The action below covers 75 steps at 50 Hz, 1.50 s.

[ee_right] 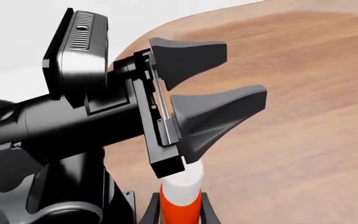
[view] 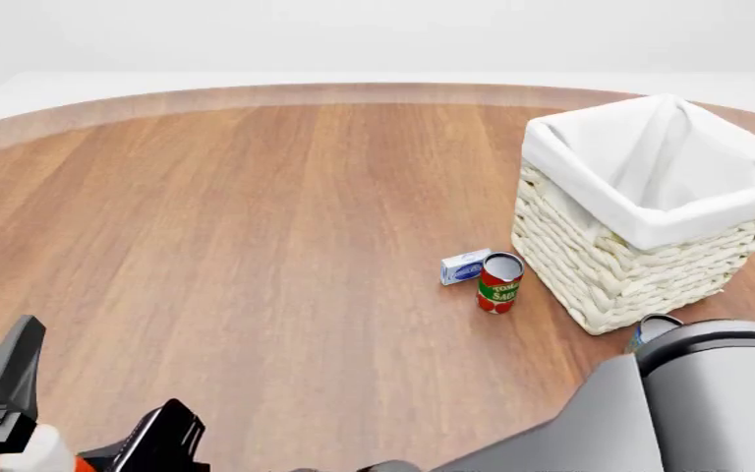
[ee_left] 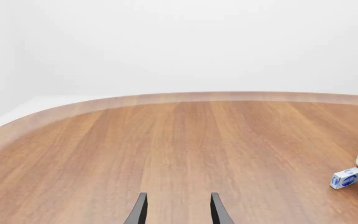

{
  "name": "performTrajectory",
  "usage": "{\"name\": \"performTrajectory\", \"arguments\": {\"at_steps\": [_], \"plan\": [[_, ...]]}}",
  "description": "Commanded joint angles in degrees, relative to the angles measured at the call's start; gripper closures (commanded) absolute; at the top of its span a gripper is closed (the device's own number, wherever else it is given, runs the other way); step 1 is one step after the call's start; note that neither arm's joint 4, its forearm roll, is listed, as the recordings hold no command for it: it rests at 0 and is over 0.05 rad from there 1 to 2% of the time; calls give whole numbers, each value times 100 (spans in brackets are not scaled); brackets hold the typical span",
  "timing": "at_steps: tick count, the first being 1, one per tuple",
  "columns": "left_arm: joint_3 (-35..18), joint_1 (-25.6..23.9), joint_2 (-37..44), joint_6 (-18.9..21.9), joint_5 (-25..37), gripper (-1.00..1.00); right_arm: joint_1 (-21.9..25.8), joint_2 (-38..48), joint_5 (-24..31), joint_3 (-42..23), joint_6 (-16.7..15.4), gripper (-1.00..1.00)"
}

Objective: Pick up the ketchup, and put it in the basket.

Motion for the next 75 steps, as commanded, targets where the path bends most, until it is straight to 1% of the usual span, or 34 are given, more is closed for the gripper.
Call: {"name": "performTrajectory", "arguments": {"at_steps": [1, 12, 26, 29, 35, 43, 55, 61, 75], "plan": [[0, 0, 0, 0, 0, -100, -114, -153, -30, 69, 80, 100], [0, 0, 0, 0, 0, -100, -326, -131, -29, 37, 96, 100], [0, 0, 0, 0, 0, -100, -676, -457, -112, 163, 131, 100], [0, 0, 0, 0, 0, -100, -681, -501, -139, 211, 123, 100], [0, 0, 0, 0, 0, -100, -771, -924, -210, 476, 64, 100], [0, 0, 0, 0, 0, -100, -792, -1530, -124, 800, -105, 100], [0, 0, 0, 0, 0, -100, -876, -2078, -227, 1197, -154, 100], [0, 0, 0, 0, 0, -100, -927, -2412, -154, 1381, -238, 100], [0, 0, 0, 0, 0, -100, -802, -3076, -122, 1852, -391, 100]]}}
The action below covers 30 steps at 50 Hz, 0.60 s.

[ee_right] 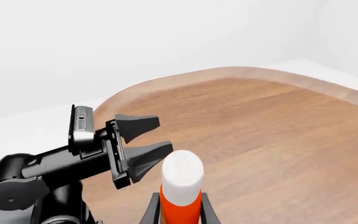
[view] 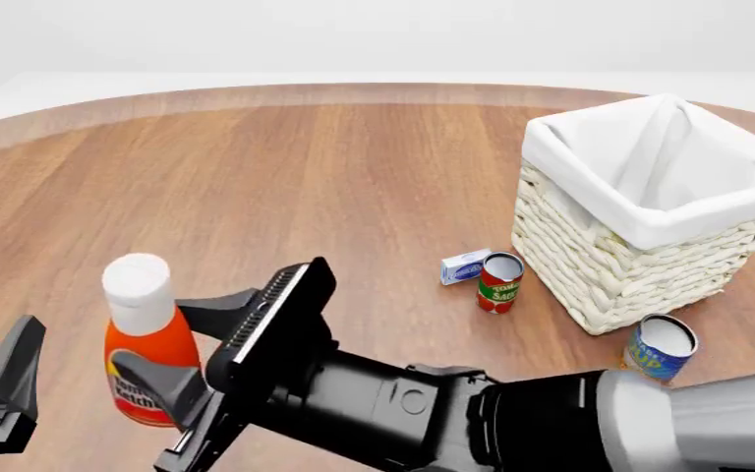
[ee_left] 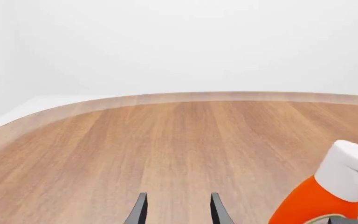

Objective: Pick up the ketchup, and put it in the basket.

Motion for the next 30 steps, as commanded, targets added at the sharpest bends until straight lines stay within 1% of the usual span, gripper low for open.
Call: {"name": "performTrajectory", "arguments": {"at_steps": [1, 8, 20, 30], "plan": [[0, 0, 0, 0, 0, -100, 70, -547, -6, 362, -16, 100], [0, 0, 0, 0, 0, -100, 17, -674, -47, 470, -18, 100], [0, 0, 0, 0, 0, -100, -210, -866, -136, 586, -12, 100], [0, 0, 0, 0, 0, -100, -224, -911, -231, 692, 39, 100]]}}
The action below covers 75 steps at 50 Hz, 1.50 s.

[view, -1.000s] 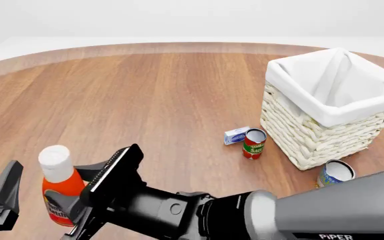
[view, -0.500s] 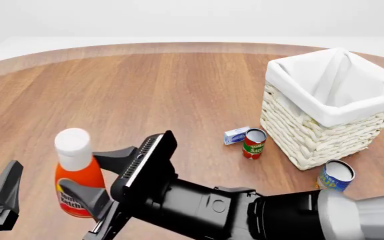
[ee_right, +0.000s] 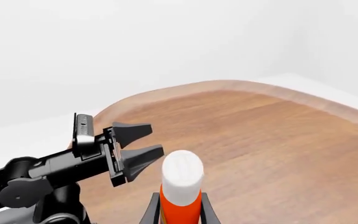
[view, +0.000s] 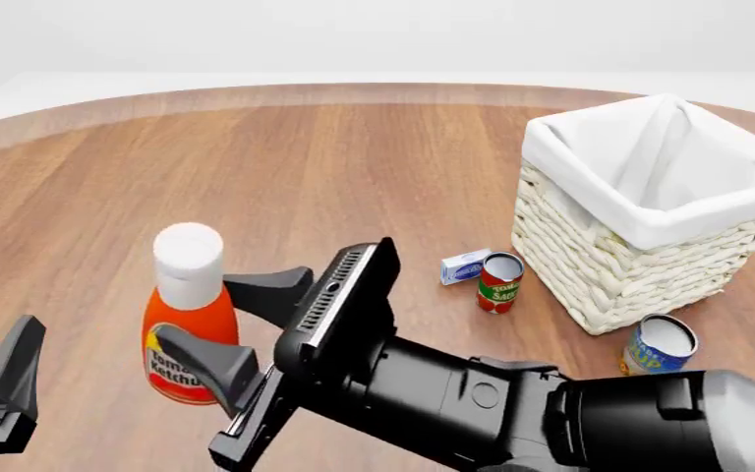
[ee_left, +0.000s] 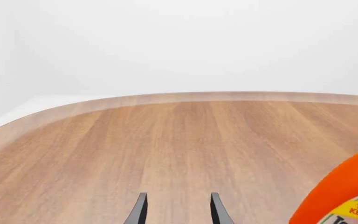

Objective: Pick up the ketchup, and put it in the basket.

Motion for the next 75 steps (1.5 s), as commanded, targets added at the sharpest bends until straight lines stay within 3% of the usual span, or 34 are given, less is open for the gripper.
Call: {"name": "performTrajectory", "arguments": {"at_steps": [1, 75], "plan": [[0, 0, 0, 0, 0, -100, -49, -131, -91, 104, 114, 100], [0, 0, 0, 0, 0, -100, -1021, -425, -132, -14, 63, 100]]}}
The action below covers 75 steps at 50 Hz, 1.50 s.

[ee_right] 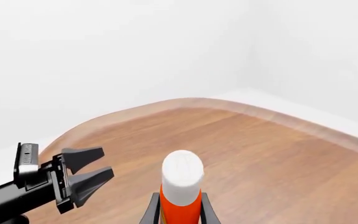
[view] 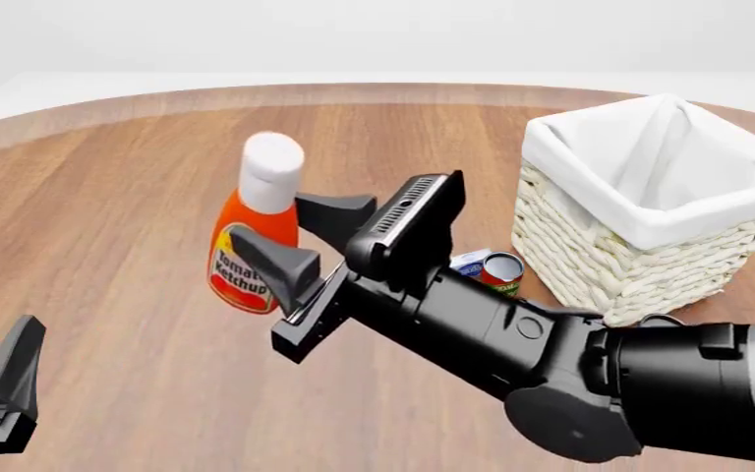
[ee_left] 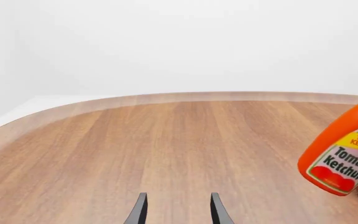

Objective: Pick up the ketchup, and put it in the basket.

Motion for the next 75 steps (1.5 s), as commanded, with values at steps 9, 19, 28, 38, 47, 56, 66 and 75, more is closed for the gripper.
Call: {"name": "performTrajectory", "arguments": {"at_steps": [9, 19, 28, 38, 47, 56, 66, 75], "plan": [[0, 0, 0, 0, 0, -100, -208, -228, 135, -59, 20, 100], [0, 0, 0, 0, 0, -100, -322, -312, 213, -79, -4, 100], [0, 0, 0, 0, 0, -100, -433, -399, 188, -20, 16, 100], [0, 0, 0, 0, 0, -100, -539, -461, 224, -17, 15, 100], [0, 0, 0, 0, 0, -100, -643, -577, 215, 17, 28, 100], [0, 0, 0, 0, 0, -100, -755, -703, 231, 32, 34, 100], [0, 0, 0, 0, 0, -100, -885, -858, 252, 51, 40, 100], [0, 0, 0, 0, 0, -100, -1089, -1001, 238, 62, 52, 100]]}}
